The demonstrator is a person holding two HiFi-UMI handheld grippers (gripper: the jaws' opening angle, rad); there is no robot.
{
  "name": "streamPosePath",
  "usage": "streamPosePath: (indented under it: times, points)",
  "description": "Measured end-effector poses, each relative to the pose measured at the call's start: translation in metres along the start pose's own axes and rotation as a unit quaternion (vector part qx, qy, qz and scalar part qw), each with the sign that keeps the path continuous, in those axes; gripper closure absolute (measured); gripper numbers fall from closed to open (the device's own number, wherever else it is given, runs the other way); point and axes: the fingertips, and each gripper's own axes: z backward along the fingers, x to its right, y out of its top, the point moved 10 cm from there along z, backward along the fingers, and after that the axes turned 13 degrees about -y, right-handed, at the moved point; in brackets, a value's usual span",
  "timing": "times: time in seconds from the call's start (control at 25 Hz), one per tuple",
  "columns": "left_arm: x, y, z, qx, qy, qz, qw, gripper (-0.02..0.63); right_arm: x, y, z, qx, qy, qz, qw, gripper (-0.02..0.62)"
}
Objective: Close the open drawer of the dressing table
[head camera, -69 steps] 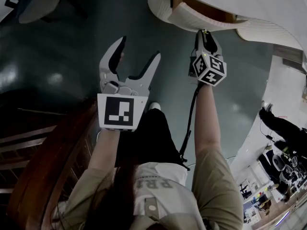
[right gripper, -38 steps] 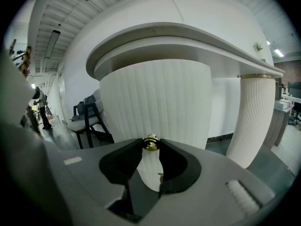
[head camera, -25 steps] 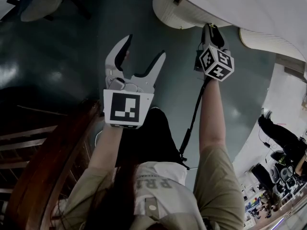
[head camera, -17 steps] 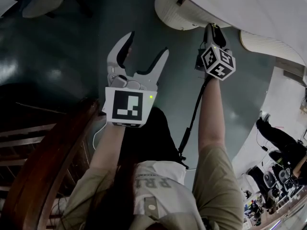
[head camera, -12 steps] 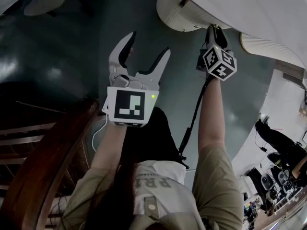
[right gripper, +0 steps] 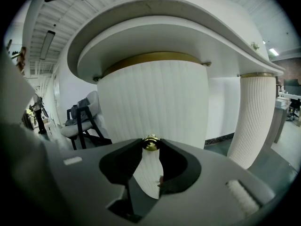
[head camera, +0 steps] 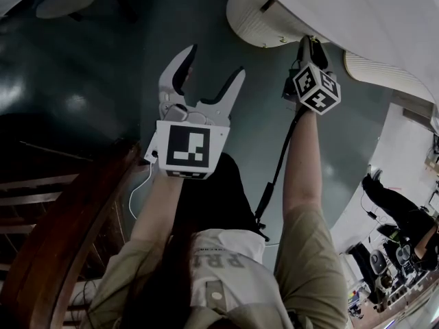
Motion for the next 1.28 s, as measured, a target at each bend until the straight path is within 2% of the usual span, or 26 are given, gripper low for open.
streamPosePath:
  times: [0.76, 1.28]
  points:
    - [-0.010, -0.011, -0.003, 0.007, 0.007, 0.016, 0.9998, 0.258, -0.002, 0.009, -0.014, 0.010, -0.012, -0.012, 1.000, 0.477]
    - [-0.009, -0.009, 0.012, 0.006, 0.015, 0.014, 0.9998, 0.258, -0.001, 0.008, -0.014, -0.006, -0.015, -0.015, 1.000, 0.472]
